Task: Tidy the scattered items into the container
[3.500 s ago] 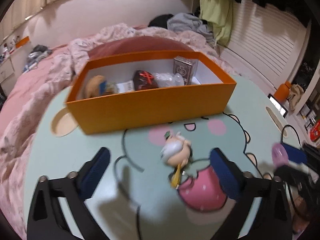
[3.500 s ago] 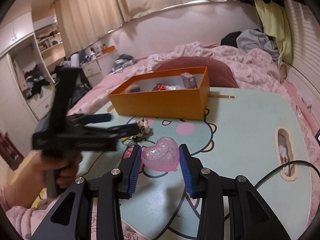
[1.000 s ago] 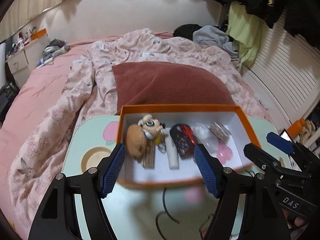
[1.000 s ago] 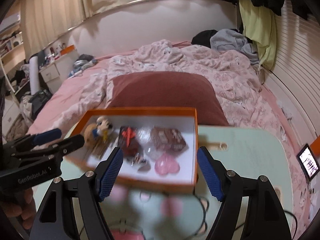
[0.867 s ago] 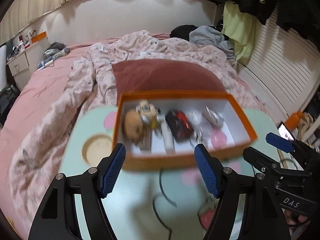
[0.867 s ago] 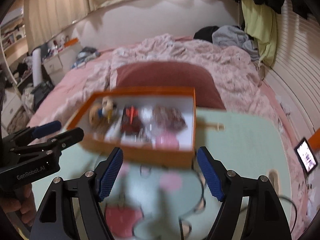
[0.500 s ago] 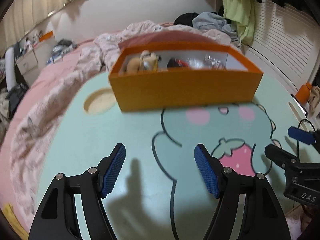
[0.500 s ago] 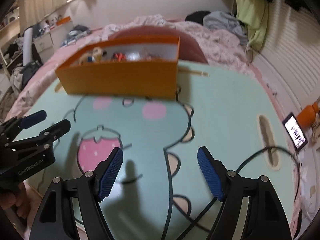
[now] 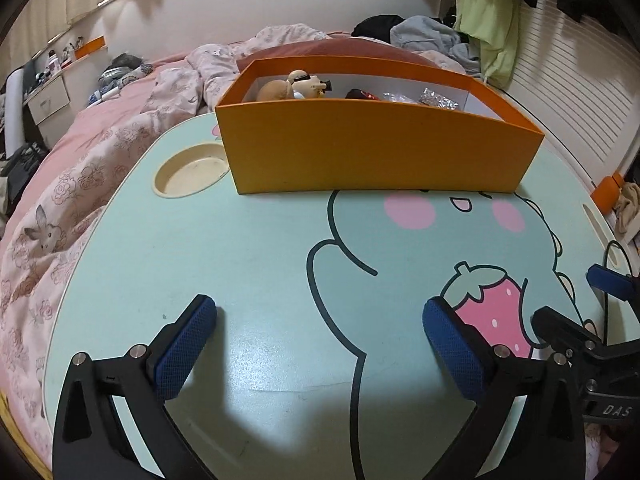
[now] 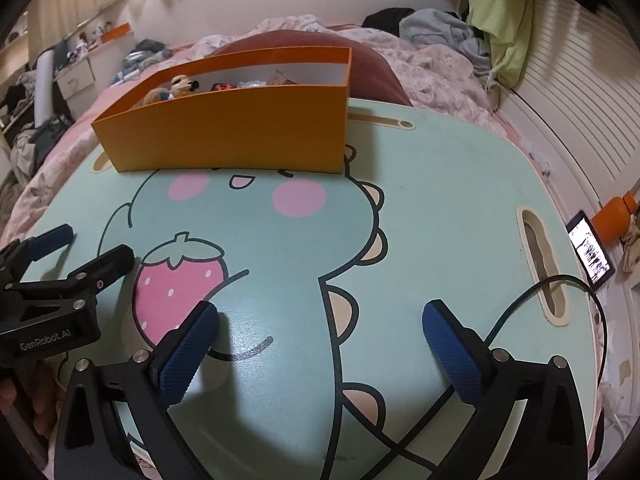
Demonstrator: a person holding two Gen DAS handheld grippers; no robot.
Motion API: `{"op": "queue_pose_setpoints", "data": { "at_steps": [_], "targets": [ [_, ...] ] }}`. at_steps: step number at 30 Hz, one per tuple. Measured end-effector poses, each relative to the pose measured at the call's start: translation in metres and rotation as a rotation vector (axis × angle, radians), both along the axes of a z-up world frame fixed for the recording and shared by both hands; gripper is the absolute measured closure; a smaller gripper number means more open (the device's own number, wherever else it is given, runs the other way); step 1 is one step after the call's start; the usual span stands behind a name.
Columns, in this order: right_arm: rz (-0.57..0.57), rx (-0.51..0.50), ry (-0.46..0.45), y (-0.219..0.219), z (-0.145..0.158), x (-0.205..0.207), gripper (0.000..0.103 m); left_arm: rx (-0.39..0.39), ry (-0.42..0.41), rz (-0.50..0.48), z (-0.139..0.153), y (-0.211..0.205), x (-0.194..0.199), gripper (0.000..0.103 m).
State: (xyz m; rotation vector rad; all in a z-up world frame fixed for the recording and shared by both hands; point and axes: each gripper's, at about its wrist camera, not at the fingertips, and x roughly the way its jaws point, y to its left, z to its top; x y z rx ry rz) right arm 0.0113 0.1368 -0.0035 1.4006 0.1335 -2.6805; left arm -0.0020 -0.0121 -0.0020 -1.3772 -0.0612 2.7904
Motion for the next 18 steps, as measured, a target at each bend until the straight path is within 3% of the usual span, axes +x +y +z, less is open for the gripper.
{"op": "queue_pose_setpoints", "data": {
  "at_steps": [18],
  "targets": [
    [0.0, 0.001, 0.0, -0.0003, 0.0007, -0.0007, 0.0, -0.001, -0.007, -0.01, -0.0006, 0.0017, -0.0014, 0.0]
  ]
}}
